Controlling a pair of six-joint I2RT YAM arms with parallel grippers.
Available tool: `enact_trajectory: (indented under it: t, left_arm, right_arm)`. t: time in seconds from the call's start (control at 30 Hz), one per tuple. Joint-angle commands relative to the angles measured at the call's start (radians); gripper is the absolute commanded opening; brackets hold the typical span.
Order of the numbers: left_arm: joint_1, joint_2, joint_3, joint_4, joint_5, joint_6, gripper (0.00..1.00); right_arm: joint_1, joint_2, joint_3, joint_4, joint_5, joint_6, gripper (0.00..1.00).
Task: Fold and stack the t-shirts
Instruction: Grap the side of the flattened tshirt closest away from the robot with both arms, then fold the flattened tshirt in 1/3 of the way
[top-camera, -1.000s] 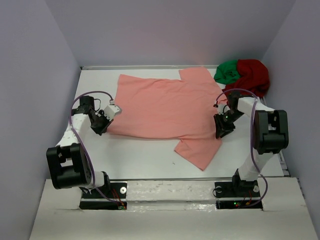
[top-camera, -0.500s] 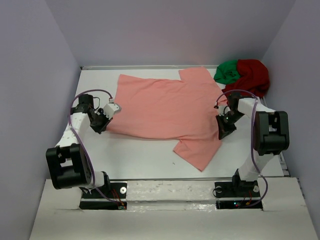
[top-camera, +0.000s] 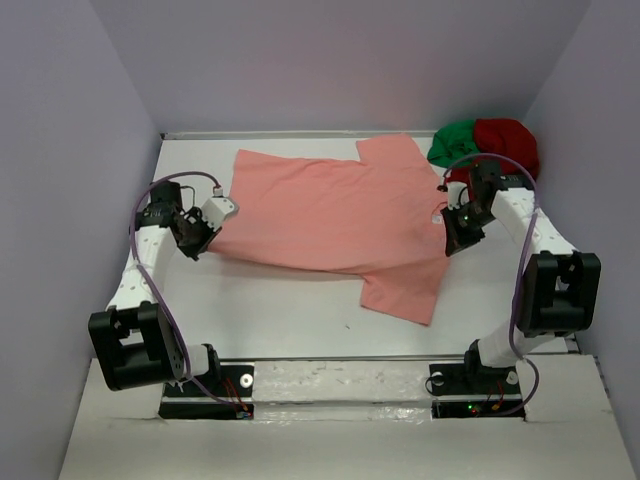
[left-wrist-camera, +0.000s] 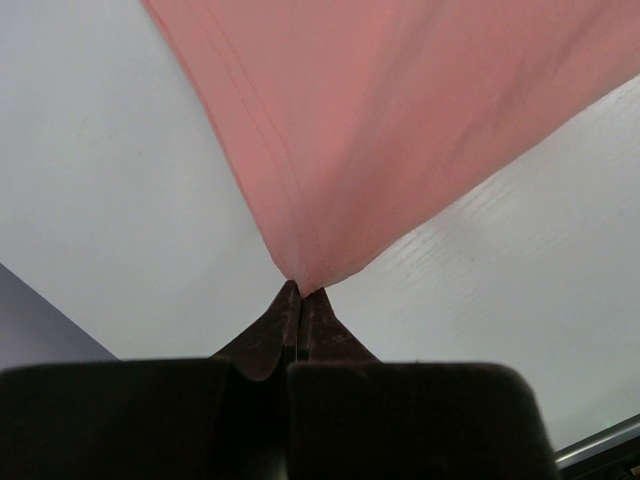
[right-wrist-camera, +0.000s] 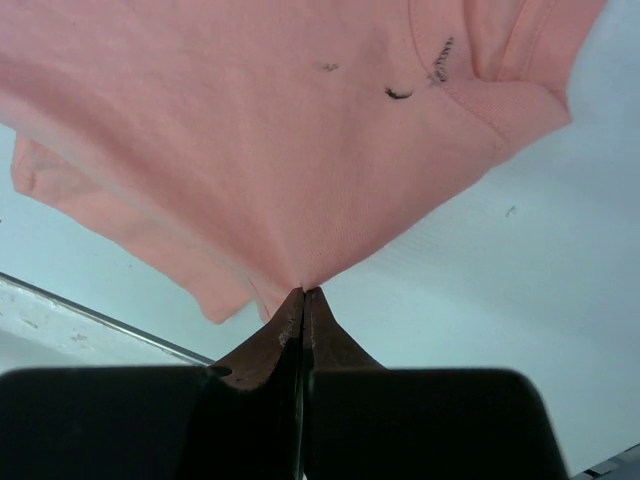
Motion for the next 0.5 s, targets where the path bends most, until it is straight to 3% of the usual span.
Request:
enact_trajectory:
  t: [0.0,0.47]
  left_arm:
    - [0.006,-0.037,0.063,-0.024,-0.019,-0.021,0.00]
    - [0.006,-0.029,0.073,0.094,-0.042,-0.116,0.00]
  right_arm:
    - [0.001,-0.021,0.064,-0.046,0.041,-0.016,0.00]
    - [0.001,0.096,0.162,0.037,0.045,-0.009,0.00]
